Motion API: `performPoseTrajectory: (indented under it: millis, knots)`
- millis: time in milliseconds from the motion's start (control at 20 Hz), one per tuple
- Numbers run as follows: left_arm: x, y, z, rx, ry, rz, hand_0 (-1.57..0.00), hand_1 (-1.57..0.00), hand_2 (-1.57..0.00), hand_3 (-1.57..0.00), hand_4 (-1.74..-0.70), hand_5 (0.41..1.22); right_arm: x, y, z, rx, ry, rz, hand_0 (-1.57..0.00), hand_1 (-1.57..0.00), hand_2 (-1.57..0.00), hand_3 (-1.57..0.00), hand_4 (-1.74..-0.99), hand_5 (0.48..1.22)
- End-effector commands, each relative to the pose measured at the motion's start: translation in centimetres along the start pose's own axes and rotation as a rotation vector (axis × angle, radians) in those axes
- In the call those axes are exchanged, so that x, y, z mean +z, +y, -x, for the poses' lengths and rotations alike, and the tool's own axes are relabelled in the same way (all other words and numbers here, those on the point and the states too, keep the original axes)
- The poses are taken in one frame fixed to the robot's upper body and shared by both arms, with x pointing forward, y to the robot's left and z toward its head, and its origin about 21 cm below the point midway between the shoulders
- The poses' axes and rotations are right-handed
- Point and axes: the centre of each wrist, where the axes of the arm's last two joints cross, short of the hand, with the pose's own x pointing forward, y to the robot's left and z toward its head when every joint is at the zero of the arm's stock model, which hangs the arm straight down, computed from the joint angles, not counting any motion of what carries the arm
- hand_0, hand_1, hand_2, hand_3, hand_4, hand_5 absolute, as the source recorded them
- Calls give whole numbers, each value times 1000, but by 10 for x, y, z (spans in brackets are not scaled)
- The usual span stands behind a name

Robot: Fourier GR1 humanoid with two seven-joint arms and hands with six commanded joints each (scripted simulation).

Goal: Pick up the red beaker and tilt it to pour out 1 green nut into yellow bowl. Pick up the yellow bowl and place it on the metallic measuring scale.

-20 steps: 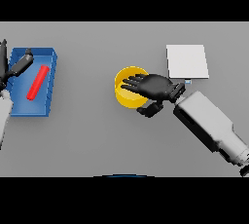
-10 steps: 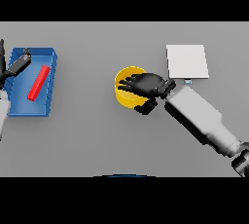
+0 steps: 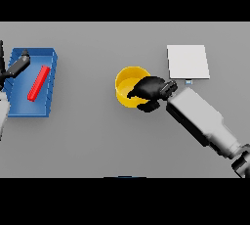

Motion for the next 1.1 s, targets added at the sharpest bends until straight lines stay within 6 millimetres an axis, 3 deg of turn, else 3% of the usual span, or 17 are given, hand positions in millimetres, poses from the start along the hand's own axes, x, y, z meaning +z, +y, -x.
performPoseTrajectory:
  millis: [0, 50, 200, 400, 600, 850, 1050]
  knots:
    - [0, -1, 0, 5, -5, 3, 1, 1, 1, 1, -756, 703, 0, 0, 2, -8, -12, -13, -993, -983, -959, -552, -1514, 1064]
    - [0, -1, -4, 1, 1, 5, 1, 1, 1, 1, -756, 701, 0, -1, 0, -10, -11, -30, -1109, -1100, -1081, -706, -1557, 1096]
    - [3, 0, -3, -9, -9, 0, 1, 1, 1, 1, -750, 695, 2, -2, 1, -14, -16, -43, -1334, -1330, -1205, -1120, -1647, 1157]
    - [1, 2, -5, -10, -11, 0, 1, 1, 1, 1, -735, 689, 3, -3, 1, -23, -13, -34, -1474, -1472, -1281, -1365, -1702, 1195]
    - [-2, 3, -4, -19, -4, 1, 1, 1, 1, 1, -731, 685, 9, -6, 0, -13, -24, -7, -1531, -1531, -1306, -1405, -1725, 1210]
    - [2, 3, -6, -13, -28, 3, 1, 1, 1, 1, -735, 690, 31, -30, 4, -14, 9, 28, -1558, -1558, -1404, -1266, -1736, 1217]
    - [0, 6, -4, -26, -24, -11, 1, 1, 1, 1, -739, 693, 46, -44, 8, -3, 44, 88, -1566, -1566, -1422, -1268, -1739, 1220]
